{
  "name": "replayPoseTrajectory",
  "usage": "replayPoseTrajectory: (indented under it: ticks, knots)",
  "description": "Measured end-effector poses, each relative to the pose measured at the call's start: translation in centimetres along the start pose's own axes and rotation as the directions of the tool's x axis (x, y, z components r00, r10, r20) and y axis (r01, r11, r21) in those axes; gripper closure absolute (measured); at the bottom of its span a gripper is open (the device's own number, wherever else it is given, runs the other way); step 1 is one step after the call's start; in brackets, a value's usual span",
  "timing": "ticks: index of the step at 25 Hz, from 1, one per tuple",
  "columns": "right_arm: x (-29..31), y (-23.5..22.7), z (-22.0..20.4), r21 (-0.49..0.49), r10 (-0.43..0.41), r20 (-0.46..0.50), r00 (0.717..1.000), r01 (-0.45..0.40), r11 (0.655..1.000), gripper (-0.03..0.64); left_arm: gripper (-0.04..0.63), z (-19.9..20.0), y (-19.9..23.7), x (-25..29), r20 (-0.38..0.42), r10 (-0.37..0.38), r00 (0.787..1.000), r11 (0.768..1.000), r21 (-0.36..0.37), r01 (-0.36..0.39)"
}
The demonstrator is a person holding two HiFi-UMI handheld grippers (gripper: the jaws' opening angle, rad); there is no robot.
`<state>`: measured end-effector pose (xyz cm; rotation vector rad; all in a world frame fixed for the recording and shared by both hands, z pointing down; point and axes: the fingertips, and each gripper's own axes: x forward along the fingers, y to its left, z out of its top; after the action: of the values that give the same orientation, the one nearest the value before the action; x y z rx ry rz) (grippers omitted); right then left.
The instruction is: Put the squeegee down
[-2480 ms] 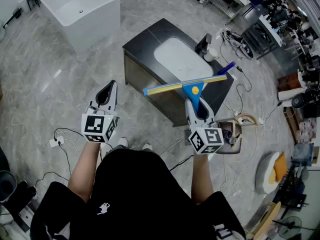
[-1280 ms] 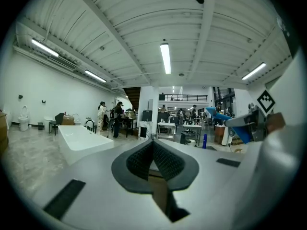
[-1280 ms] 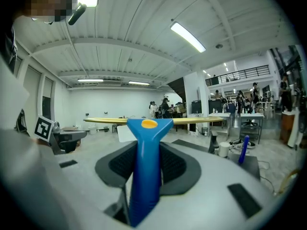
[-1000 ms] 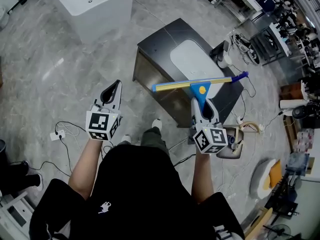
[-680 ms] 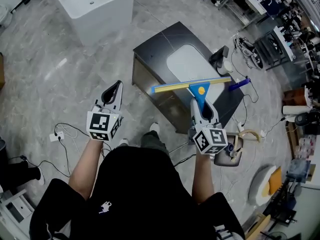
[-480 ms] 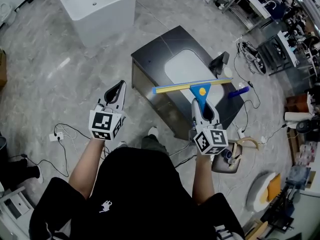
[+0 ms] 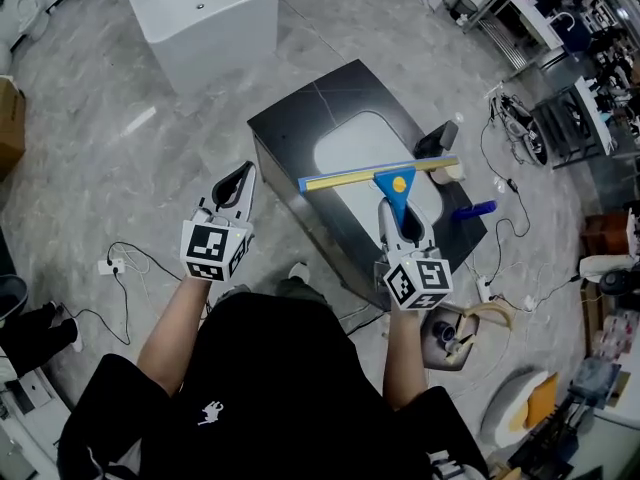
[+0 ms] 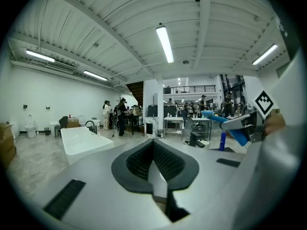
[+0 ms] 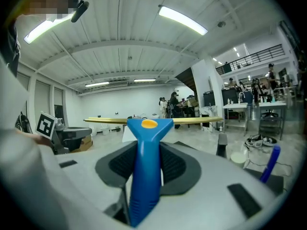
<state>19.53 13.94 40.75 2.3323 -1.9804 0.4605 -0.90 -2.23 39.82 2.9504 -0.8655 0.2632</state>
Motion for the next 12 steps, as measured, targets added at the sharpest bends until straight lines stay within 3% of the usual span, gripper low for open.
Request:
replayPoseTrajectory:
  ticks: [12]
  knots:
    - [3.3, -4.6, -0.6, 0.02, 0.125, -0.025, 0.992, -0.125, 0.992, 0.486, 0.592, -0.1, -2.6, 2.9, -0.026, 0.109, 0.994, 0.994, 0.002, -0.109]
